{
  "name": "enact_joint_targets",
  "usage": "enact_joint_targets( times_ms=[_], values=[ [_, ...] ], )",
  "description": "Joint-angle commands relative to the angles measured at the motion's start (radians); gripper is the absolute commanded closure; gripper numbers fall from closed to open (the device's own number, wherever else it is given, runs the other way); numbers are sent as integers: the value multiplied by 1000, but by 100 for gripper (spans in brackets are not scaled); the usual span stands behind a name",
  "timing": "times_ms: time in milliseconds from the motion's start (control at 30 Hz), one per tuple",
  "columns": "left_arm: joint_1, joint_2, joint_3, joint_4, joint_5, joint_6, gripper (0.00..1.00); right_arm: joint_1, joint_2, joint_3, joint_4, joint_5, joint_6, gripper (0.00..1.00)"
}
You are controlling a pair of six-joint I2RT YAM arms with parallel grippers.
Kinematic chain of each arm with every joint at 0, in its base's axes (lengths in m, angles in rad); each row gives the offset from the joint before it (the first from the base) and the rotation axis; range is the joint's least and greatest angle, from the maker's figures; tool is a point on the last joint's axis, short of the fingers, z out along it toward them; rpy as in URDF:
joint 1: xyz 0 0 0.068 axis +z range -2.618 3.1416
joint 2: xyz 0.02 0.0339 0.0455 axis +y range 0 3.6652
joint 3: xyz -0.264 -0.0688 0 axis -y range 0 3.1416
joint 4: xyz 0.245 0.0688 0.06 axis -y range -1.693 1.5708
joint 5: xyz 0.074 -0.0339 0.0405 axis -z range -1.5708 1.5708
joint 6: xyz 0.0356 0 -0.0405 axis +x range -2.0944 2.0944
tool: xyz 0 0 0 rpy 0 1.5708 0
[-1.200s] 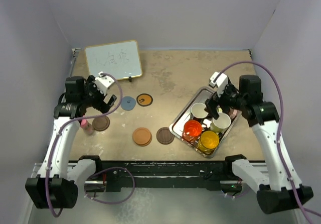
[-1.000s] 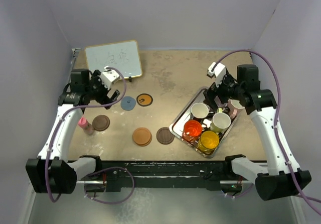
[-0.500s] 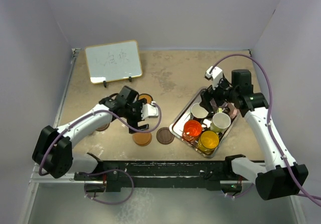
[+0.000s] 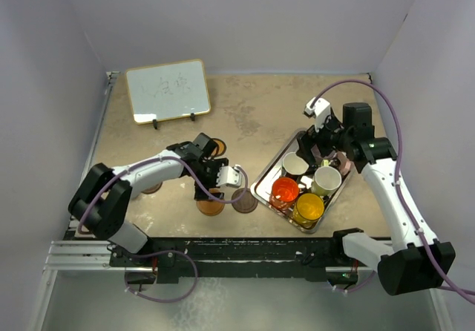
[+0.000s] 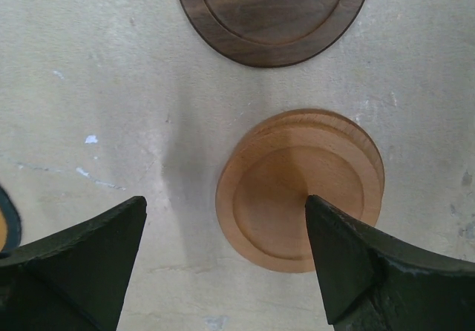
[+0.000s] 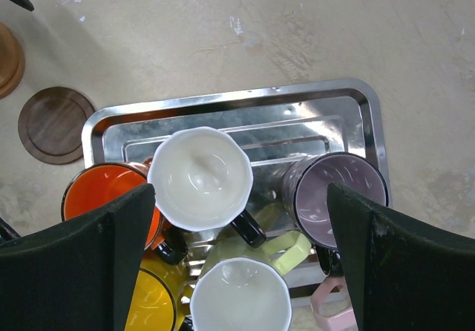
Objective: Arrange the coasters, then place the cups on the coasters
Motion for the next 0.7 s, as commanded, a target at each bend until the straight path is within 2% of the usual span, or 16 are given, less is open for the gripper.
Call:
enact_joint_targets(
  times_ms=[0,167,300,367,467,667],
  values=[
    [-4,75,72,-28,58,79,16,-14,-13,-10,23,-4,-10,0],
    [-4,117,85,-50,58,109,18,-14,-5,-11,22,13,-21,0],
    [-3,160,106,-66,49,118,34,-15,-14,-14,21,20,-26,0],
    [-2,201,134,-93,48,122,46,-14,-21,-17,24,25,-29,0],
    [6,235,166,-108,30,113,58,-14,-27,-21,28,39,-32,0],
    [53,252,186,-43,10,106,68,-14,-10,-17,24,52,-40,0]
  ],
)
